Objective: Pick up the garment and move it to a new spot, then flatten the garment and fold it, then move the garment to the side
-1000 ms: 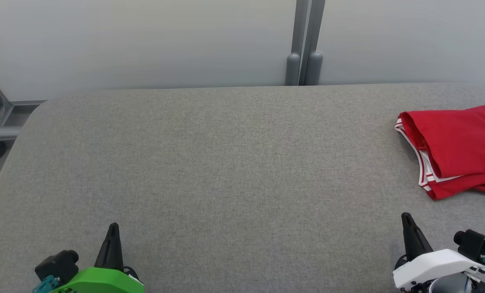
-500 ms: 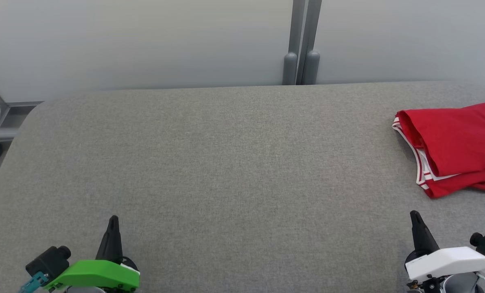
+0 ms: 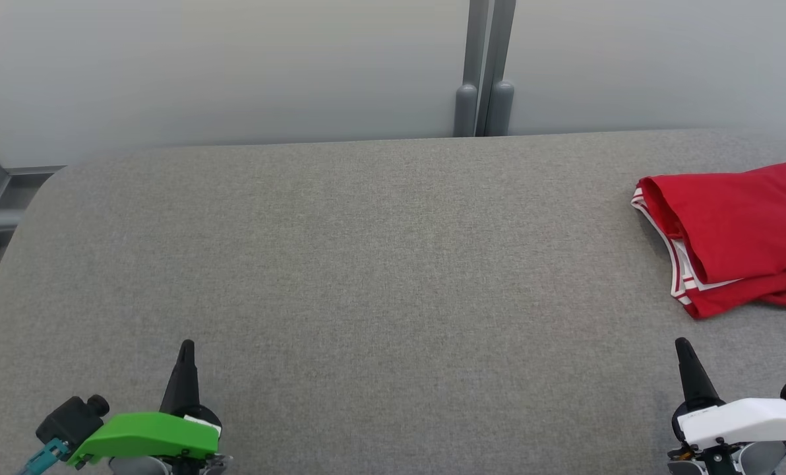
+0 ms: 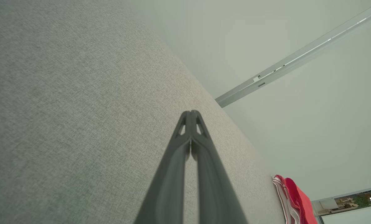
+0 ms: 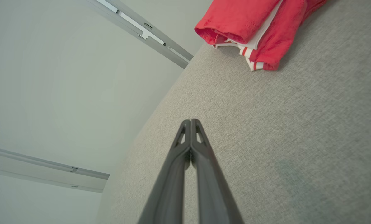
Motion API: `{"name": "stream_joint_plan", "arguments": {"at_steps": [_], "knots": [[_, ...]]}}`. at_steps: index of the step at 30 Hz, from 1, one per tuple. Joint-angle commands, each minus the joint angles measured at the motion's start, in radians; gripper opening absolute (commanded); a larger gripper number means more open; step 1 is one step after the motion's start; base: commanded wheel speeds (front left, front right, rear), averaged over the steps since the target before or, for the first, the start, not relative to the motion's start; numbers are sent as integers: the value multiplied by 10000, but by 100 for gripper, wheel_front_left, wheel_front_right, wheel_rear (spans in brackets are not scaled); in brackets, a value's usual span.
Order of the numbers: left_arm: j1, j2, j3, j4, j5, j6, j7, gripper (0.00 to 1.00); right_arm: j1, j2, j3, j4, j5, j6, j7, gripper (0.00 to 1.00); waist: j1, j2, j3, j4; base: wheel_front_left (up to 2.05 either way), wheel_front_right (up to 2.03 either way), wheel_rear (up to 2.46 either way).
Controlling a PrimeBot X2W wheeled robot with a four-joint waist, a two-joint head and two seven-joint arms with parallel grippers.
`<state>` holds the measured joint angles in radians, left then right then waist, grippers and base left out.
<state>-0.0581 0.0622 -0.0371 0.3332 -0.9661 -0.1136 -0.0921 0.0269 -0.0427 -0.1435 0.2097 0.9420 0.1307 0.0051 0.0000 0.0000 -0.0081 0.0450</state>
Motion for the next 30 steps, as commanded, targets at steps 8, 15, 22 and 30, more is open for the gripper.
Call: {"name": "stream_joint_plan", "arguments": {"at_steps": [8, 15, 22, 30], "knots": [[-376, -1, -21, -225, -1181, -54, 224, 0, -174, -69, -228, -252, 1209, 2, 294, 0, 0, 0, 14, -53, 0, 0, 0], [-451, -17, -35, -298, -1930, -75, 389, 0, -182, -74, -355, -328, 1976, 2, 490, 0, 0, 0, 25, -95, 0, 0, 0], [-487, -29, -48, -356, -2624, -96, 530, 0, -185, -78, -475, -399, 2693, 3, 667, 0, 0, 0, 36, -137, 0, 0, 0], [-552, -47, -61, -426, -3378, -113, 697, 0, -177, -82, -603, -473, 3447, 3, 856, 0, 0, 0, 48, -185, 0, 0, 0]]}}
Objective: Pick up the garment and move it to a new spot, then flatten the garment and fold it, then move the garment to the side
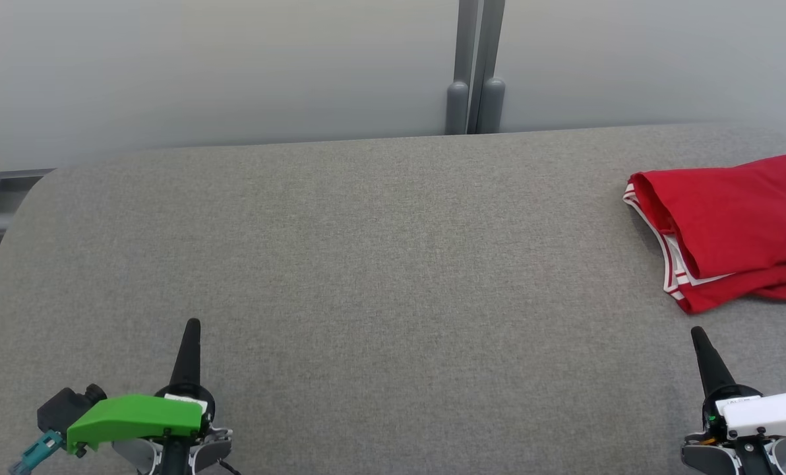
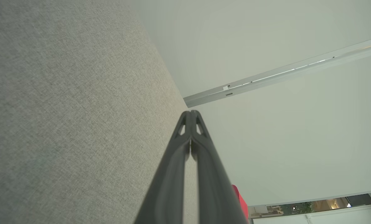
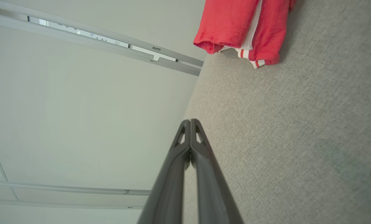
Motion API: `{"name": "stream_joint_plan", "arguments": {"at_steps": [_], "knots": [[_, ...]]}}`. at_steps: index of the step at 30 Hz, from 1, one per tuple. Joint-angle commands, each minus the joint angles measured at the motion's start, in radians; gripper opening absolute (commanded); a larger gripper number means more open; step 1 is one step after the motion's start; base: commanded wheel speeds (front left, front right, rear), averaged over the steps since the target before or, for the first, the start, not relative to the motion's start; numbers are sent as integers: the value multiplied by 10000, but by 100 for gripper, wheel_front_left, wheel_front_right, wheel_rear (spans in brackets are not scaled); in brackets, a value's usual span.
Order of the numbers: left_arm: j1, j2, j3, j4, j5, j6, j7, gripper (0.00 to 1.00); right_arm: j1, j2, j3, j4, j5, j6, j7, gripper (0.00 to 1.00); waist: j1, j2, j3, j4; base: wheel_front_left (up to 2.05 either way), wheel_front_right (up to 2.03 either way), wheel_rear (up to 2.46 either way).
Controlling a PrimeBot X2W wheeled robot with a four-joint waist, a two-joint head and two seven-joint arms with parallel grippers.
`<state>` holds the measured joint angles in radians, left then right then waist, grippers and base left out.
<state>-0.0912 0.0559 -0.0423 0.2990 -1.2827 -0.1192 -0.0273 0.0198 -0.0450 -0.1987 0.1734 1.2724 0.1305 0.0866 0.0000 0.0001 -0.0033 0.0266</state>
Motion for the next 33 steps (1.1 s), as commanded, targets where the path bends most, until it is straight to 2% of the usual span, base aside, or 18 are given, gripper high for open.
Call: {"name": "stream_joint_plan", "arguments": {"at_steps": [1, 33], "knots": [[-224, 14, -11, -93, -283, -56, 70, 0, -106, -59, -66, -116, 233, 4, 71, 0, 0, -1, 2, -7, 0, 0, 0], [-416, -41, -54, -318, -2728, -130, 590, 0, -114, -71, -487, -354, 2748, 4, 714, 0, 0, -1, 50, -194, 0, 0, 0]]}}
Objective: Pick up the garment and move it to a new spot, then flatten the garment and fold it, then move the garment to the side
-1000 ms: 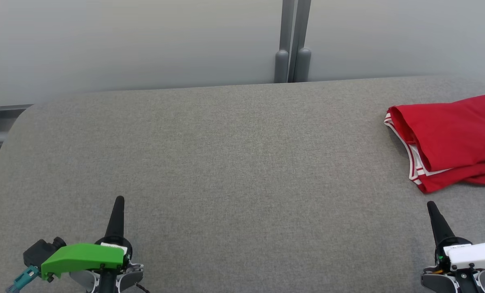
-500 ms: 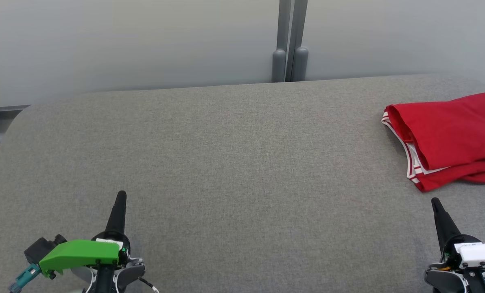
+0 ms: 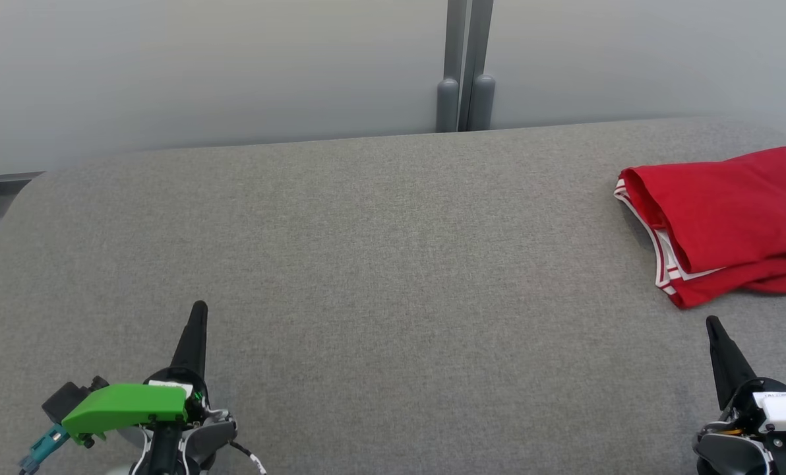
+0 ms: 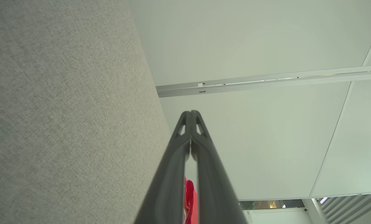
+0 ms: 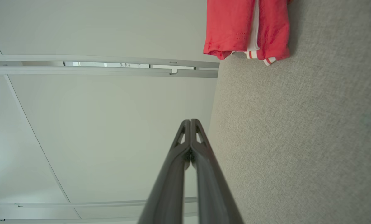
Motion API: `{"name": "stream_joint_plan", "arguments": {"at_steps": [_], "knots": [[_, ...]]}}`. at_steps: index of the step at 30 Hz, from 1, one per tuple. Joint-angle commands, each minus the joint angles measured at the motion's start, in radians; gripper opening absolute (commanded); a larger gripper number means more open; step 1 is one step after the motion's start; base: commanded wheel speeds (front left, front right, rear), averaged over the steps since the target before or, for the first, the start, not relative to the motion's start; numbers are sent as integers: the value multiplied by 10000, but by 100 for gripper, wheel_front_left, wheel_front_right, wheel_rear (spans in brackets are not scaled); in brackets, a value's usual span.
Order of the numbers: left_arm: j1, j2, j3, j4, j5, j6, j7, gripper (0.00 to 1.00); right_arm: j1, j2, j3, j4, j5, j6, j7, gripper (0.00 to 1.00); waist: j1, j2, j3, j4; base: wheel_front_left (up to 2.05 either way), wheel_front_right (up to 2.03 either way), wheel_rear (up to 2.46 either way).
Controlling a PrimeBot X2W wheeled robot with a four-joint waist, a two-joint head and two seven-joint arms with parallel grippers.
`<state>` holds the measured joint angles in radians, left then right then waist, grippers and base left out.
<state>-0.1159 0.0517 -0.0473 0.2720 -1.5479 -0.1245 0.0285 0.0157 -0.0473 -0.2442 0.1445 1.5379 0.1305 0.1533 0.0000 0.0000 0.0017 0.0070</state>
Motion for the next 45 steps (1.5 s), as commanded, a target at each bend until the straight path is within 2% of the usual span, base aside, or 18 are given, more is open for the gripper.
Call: {"name": "stream_joint_plan", "arguments": {"at_steps": [1, 13, 45], "knots": [[-175, -1, -4, -54, -109, -79, 38, 0, -73, -47, -43, -72, 167, 4, 57, 0, 0, 0, 1, -3, 0, 0, 0], [-221, -19, -19, -120, -886, -91, 210, 0, -79, -52, -177, -137, 949, 4, 250, 0, 0, 0, 19, -74, 0, 0, 0], [-210, -11, -18, -115, -860, -92, 207, 0, -77, -49, -167, -134, 901, 4, 247, 0, 0, 0, 19, -74, 0, 0, 0]]}}
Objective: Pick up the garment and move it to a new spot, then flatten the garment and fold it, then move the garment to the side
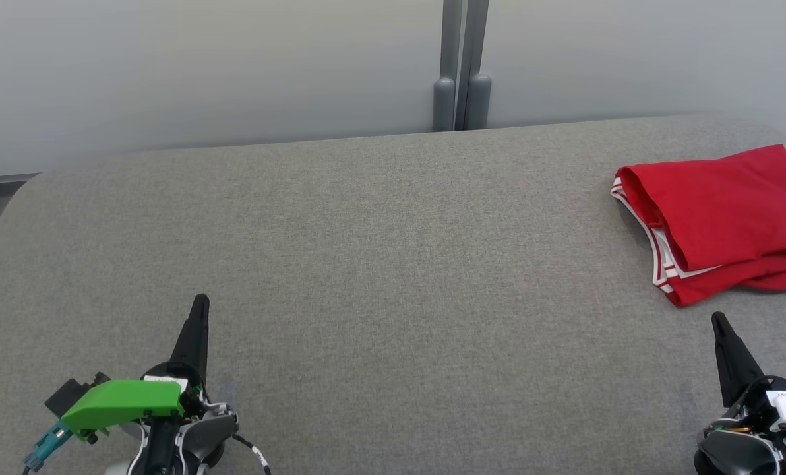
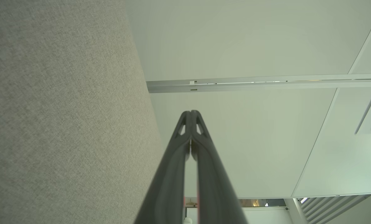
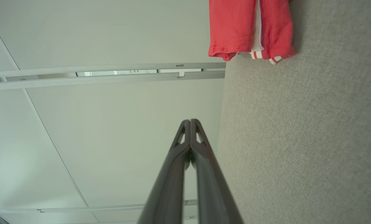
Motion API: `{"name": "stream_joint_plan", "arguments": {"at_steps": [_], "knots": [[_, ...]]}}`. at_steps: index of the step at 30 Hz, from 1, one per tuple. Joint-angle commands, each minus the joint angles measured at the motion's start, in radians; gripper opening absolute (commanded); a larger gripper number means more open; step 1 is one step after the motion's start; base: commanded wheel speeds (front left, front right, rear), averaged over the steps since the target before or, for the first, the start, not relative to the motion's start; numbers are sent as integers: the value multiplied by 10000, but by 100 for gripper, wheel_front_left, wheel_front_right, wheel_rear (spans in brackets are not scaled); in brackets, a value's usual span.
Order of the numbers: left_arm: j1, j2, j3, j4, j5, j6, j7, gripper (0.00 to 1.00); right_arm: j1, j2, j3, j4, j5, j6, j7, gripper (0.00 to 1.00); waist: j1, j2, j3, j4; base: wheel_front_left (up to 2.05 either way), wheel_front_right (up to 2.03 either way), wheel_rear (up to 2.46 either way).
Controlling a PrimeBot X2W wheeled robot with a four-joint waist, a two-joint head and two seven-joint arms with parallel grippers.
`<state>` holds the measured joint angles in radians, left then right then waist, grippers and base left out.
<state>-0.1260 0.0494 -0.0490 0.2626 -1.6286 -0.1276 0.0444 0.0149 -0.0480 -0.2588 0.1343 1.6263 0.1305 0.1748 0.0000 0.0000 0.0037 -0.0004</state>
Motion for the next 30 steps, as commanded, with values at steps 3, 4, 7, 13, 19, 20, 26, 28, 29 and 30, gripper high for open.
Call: {"name": "stream_joint_plan", "arguments": {"at_steps": [3, 4, 7, 13, 19, 20, 26, 28, 29, 30], "knots": [[-109, 12, -1, -24, -53, -61, 48, 0, -70, -42, -22, -32, 18, 4, 32, 0, 0, 0, 0, 0, 0, 0, 0], [-109, 12, -1, -23, -53, -61, 48, 0, -70, -42, -22, -32, 18, 4, 32, 0, 0, 0, 0, 0, 0, 0, 0], [-109, 12, -1, -21, -54, -61, 48, 0, -70, -42, -21, -32, 18, 4, 32, 0, 0, 0, 0, 0, 0, 0, 0], [-109, 12, -2, -23, -54, -61, 48, 0, -70, -42, -21, -32, 18, 4, 32, 0, 0, 0, 0, 0, 0, 0, 0], [-108, 12, -2, -22, -54, -61, 47, 0, -70, -42, -21, -32, 18, 4, 32, 0, 0, 0, 0, 0, 0, 0, 0], [-108, 12, -2, -24, -54, -61, 47, 0, -70, -42, -21, -32, 18, 4, 32, 0, 0, 0, 0, 0, 0, 0, 0], [-108, 12, -3, -23, -54, -61, 47, 0, -70, -42, -21, -32, 18, 4, 31, 0, 0, 0, 0, 0, 0, 0, 0], [-108, 12, -3, -23, -53, -61, 47, 0, -70, -42, -21, -32, 18, 4, 31, 0, 0, 0, 0, 0, 0, 0, 0], [-108, 12, -3, -24, -53, -61, 47, 0, -70, -42, -21, -32, 18, 4, 31, 0, 0, 0, 0, 0, 0, 0, 0], [-108, 12, -3, -23, -53, -61, 47, 0, -70, -42, -21, -32, 18, 4, 31, 0, 0, 0, 0, 0, 0, 0, 0]]}}
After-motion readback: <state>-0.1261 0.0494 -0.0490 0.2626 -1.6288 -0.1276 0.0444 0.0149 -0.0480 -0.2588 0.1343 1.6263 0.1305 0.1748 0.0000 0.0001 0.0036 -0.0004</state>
